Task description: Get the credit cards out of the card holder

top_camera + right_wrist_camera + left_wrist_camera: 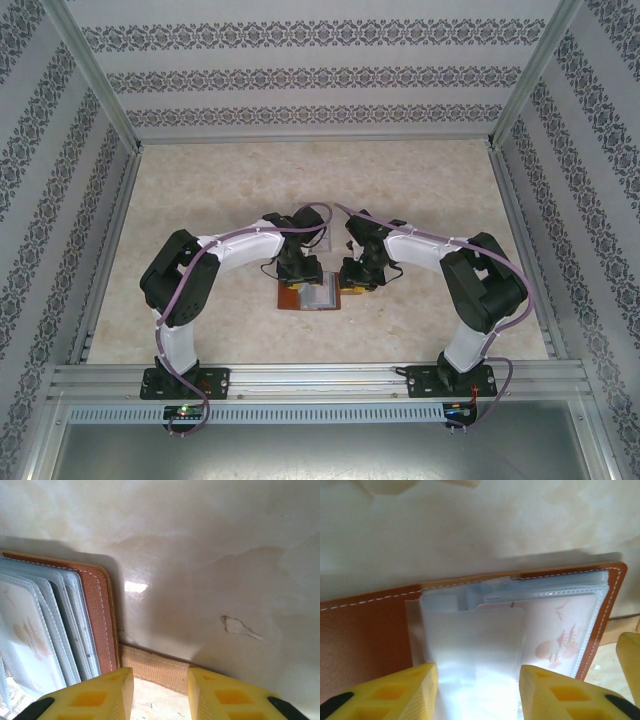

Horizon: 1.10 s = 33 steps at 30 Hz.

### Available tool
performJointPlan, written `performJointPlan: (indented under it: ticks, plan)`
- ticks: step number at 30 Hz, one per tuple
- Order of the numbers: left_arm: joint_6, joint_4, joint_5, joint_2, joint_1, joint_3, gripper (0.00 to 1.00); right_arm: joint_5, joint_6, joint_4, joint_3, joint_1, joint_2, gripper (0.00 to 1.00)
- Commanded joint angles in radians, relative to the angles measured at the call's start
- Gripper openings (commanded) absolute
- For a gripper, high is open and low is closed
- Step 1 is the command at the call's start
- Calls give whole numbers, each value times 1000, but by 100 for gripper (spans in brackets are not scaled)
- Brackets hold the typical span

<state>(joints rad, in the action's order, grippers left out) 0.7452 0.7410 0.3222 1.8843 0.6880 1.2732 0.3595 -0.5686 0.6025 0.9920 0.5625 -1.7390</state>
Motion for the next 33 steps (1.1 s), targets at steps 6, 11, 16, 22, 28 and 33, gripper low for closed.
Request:
performJointPlan:
  ticks: [6, 11, 16, 22, 28, 33]
  plan:
    - [-13, 99, -91, -20, 12, 29, 52, -26, 6, 11, -29, -9, 10, 36]
    - [-11, 96, -92, -33, 12, 29, 52, -25, 5, 10, -30, -9, 11, 36]
    - [1, 55, -53, -71, 13, 29, 47, -26, 5, 13, -31, -9, 19, 36]
    - [22, -51, 85, -86, 14, 18, 45, -27, 6, 14, -30, -9, 19, 36]
    - [38, -132, 191, -39, 15, 0, 46, -28, 5, 19, -26, -9, 22, 36]
    - [32, -140, 219, 2, 16, 1, 49, -28, 3, 20, -27, -9, 22, 36]
